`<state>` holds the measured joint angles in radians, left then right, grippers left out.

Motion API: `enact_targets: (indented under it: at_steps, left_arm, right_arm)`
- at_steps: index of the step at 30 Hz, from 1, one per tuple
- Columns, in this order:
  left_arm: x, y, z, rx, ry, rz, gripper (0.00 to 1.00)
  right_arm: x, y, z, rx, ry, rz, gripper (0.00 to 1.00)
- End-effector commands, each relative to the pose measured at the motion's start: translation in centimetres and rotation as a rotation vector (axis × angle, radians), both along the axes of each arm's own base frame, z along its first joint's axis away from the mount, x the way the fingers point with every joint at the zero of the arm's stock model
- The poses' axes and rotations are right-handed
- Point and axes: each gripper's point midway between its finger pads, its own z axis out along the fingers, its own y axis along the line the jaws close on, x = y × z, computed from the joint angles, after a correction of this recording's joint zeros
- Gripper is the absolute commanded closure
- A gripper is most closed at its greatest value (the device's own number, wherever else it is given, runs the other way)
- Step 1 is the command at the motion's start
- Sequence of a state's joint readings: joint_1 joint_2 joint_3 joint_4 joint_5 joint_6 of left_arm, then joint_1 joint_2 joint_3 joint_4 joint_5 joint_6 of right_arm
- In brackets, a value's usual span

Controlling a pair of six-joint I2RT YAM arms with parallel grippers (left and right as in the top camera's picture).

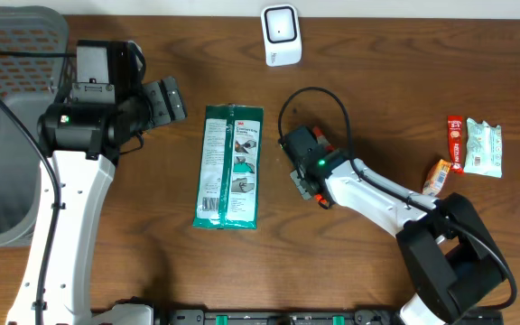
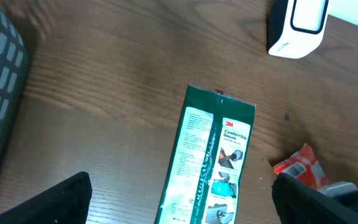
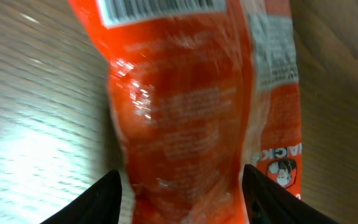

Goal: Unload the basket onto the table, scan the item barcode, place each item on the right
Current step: 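Lift the red bag with the right gripper and pull it leftward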

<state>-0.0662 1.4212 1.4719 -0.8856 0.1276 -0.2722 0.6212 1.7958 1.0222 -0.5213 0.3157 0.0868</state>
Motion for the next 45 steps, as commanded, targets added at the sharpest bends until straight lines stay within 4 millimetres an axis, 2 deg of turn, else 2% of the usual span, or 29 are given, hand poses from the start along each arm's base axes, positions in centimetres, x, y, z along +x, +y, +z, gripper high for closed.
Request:
enact_targets:
  at_steps: [1,3,6,9,13,16,19,26,36,45]
  left_arm:
    - [0.0,0.3,0.0,0.01,-0.003,0.0,0.07]
    - [0.0,0.3,0.0,0.011,-0.003,0.0,0.07]
    - [0.0,0.3,0.0,0.01,-0.003,0.0,0.07]
    - [0.0,0.3,0.0,0.01,-0.003,0.0,0.07]
    - [0.0,0.3,0.0,0.01,-0.003,0.0,0.07]
    - [0.0,0.3,0.0,0.01,-0.003,0.0,0.07]
    - [0.0,0.3,0.0,0.01,-0.003,0.0,0.07]
    - [0.0,0.3,0.0,0.01,-0.003,0.0,0.07]
    - [0.0,0.3,0.0,0.01,-0.003,0.0,0.07]
    - [0.0,0.3,0.0,0.01,-0.003,0.0,0.07]
  right_arm:
    - [0.0,-0.7,0.2,-0.03,-0.04,-0.009,0.44]
    - [0.1,-0.5,0.0,-0.019,-0.054,-0.006,0.48]
    - [0.3,-0.4,-0.1,-0.01,-0.067,-0.008,0.6]
    - [0.4,-0.3,0.0,-0.006,-0.073,-0.008,0.66]
    - [0.6,-0.2,0.3,-0.003,-0.083,-0.009,0.62]
    - [0.9,0.0,1.0,0.012,-0.103,-0.01,0.51]
    - [1.1,0.1,1.7,0.027,-0.12,-0.01,0.48]
    - [1.3,0.4,1.7,0.037,-0.13,-0.009,0.5]
    - [0.9,0.2,0.1,0.024,-0.095,-0.007,0.53]
    - [1.0,0.2,-1.2,0.009,-0.095,0.028,0.51]
